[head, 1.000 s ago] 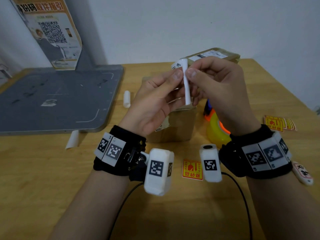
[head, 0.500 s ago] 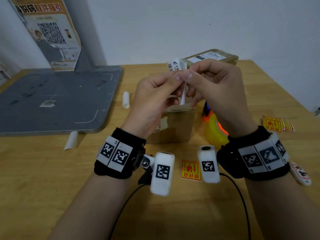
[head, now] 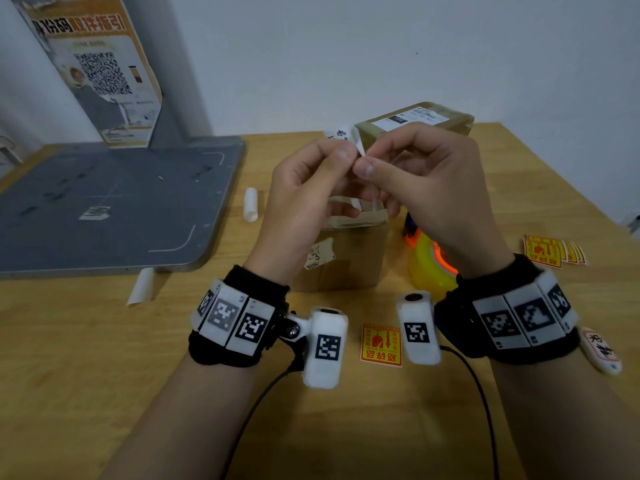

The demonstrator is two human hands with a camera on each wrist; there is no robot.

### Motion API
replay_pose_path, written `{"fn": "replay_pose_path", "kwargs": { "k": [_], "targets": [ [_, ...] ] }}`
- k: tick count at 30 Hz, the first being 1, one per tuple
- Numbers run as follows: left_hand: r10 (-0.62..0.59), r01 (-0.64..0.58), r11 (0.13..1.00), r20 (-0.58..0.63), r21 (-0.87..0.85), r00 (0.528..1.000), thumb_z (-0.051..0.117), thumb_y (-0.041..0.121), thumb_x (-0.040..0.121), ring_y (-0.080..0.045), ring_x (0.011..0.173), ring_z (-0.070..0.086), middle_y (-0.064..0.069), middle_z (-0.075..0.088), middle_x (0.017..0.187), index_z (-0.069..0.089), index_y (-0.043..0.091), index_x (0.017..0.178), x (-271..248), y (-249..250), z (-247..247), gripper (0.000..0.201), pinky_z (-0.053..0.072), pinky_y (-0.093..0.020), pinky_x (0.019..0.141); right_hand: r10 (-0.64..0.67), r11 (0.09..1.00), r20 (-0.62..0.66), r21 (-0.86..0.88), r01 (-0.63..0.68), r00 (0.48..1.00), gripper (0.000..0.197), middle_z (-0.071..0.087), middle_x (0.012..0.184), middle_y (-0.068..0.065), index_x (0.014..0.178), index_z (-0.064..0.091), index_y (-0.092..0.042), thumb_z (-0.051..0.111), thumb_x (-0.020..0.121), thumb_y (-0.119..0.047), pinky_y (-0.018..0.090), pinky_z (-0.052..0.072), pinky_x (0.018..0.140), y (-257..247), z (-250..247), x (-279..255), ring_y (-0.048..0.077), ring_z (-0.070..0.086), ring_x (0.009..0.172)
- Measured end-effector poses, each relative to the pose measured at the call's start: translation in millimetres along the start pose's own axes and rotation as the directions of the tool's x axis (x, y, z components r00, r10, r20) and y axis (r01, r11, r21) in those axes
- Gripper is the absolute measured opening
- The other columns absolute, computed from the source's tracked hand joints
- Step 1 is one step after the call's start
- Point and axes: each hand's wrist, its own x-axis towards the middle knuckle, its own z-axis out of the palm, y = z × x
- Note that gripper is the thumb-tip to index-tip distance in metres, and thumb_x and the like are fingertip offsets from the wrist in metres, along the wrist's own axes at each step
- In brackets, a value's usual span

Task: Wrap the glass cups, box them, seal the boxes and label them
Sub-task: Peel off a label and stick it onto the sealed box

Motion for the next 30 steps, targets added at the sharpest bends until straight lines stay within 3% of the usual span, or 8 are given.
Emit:
{"fn": "replay_pose_path", "kwargs": {
  "k": [6, 9, 15, 20, 30],
  "targets": [
    [0.023, -0.024, 0.999, 0.025, 0.042, 0.999, 0.051, 0.014, 0.106, -0.027, 0.080, 0.068, -0.027, 0.067, 0.094, 0.066, 0.013, 0.092, 0.8, 1.0, 0.1, 0.021, 0.053, -0.029, 0.059, -0.025, 0.999, 0.002, -0.021, 0.025, 1.000, 0.015, 0.069, 0.073, 0.015, 0.091, 0.072, -0.008, 0.084, 0.085, -0.014, 0.040, 0.050, 0.043, 1.8, -3.7, 0.3, 0.014, 0.065, 0.053],
    [-0.009, 0.008, 1.000, 0.023, 0.016, 1.000, 0.052, 0.014, 0.106, -0.023, 0.077, 0.068, -0.015, 0.070, 0.091, 0.068, 0.013, 0.090, 1.5, 1.0, 0.5, 0.022, 0.052, -0.027, 0.057, -0.033, 0.999, 0.008, -0.026, 0.033, 0.999, 0.015, 0.070, 0.074, 0.015, 0.091, 0.072, -0.008, 0.084, 0.085, -0.015, 0.036, 0.051, 0.043, 1.4, -3.5, 0.7, 0.014, 0.066, 0.053],
    [-0.039, 0.040, 0.999, 0.005, -0.026, 0.999, 0.053, 0.015, 0.106, -0.017, 0.074, 0.066, -0.010, 0.070, 0.086, 0.069, 0.010, 0.093, 1.4, 1.0, 1.8, 0.021, 0.051, -0.026, 0.056, -0.035, 0.999, 0.017, -0.012, 0.035, 0.999, 0.015, 0.071, 0.070, 0.009, 0.091, 0.071, -0.006, 0.083, 0.086, -0.013, 0.032, 0.051, 0.042, 1.1, -3.1, 0.5, 0.009, 0.068, 0.055],
    [-0.038, 0.038, 0.999, 0.002, -0.029, 0.999, 0.053, 0.014, 0.106, -0.016, 0.077, 0.064, -0.011, 0.068, 0.091, 0.068, 0.011, 0.094, 2.0, 0.1, 1.3, 0.019, 0.050, -0.026, 0.058, -0.038, 0.999, 0.024, -0.020, 0.039, 0.999, 0.014, 0.073, 0.073, 0.013, 0.091, 0.071, -0.009, 0.083, 0.087, -0.015, 0.036, 0.052, 0.042, 1.8, -3.3, 1.5, 0.022, 0.073, 0.060],
    [-0.012, 0.013, 1.000, -0.010, 0.015, 1.000, 0.053, 0.010, 0.102, -0.010, 0.068, 0.056, 0.003, 0.062, 0.073, 0.067, 0.016, 0.082, 3.9, -1.8, 0.2, 0.025, 0.045, -0.025, 0.055, -0.038, 0.999, 0.055, -0.028, 0.039, 0.998, 0.011, 0.070, 0.069, -0.005, 0.088, 0.073, -0.013, 0.084, 0.086, -0.015, 0.033, 0.052, 0.045, 2.6, -3.6, 1.0, 0.016, 0.065, 0.054]
  ]
}}
